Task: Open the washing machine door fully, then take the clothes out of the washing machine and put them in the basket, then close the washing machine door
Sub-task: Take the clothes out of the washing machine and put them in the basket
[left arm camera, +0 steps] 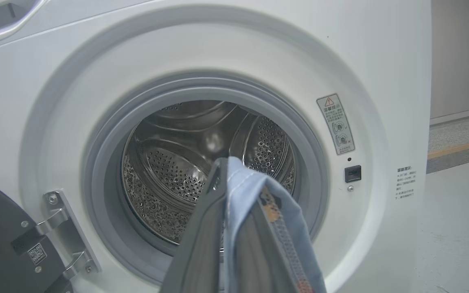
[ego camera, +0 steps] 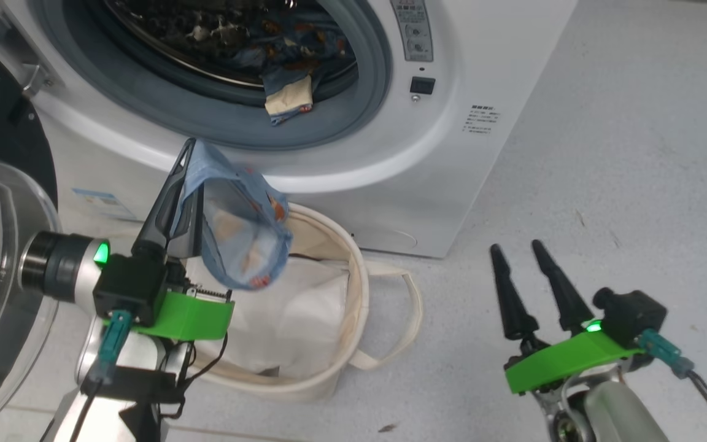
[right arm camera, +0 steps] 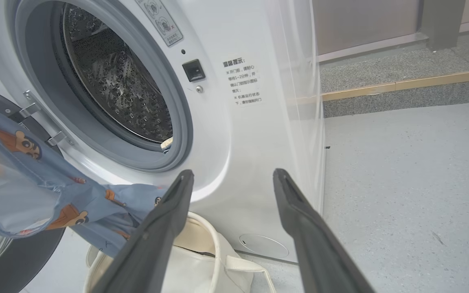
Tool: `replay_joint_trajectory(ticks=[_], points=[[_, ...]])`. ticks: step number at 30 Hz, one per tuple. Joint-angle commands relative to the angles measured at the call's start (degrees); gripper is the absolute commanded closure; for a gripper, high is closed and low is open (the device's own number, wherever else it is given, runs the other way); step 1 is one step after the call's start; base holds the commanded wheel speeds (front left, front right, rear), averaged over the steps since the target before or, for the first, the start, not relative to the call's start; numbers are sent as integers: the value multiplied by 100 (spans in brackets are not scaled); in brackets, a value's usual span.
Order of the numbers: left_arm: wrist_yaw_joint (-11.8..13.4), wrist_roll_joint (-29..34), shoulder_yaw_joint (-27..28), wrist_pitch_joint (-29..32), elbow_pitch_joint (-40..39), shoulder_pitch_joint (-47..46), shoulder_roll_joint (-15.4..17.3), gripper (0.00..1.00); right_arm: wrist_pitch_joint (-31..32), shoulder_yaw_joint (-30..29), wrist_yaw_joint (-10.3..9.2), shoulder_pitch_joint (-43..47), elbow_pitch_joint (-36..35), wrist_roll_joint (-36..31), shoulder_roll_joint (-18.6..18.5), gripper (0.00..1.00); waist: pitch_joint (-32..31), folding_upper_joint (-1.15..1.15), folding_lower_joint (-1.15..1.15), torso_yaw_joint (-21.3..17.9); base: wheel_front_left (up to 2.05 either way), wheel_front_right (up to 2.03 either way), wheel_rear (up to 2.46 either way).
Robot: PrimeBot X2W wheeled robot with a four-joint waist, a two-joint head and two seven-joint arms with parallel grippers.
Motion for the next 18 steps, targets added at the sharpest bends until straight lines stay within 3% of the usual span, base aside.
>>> replay_joint_trajectory(ticks=[1,9,18], points=[[-5,20,196,-19,-153,-49,172,100,-70,39,1,-127,-198,-51,12,0,63,0,0,-7,0,0,0],[-36,35,51,-19,38,-47,132,100,-70,-47,1,-233,-161,-113,12,0,311,0,0,6,0,0,0],[-141,-53,-60,-19,1527,-273,44,100,-70,53,1,-434,-207,-124,12,0,625,0,0,-112,0,0,0]])
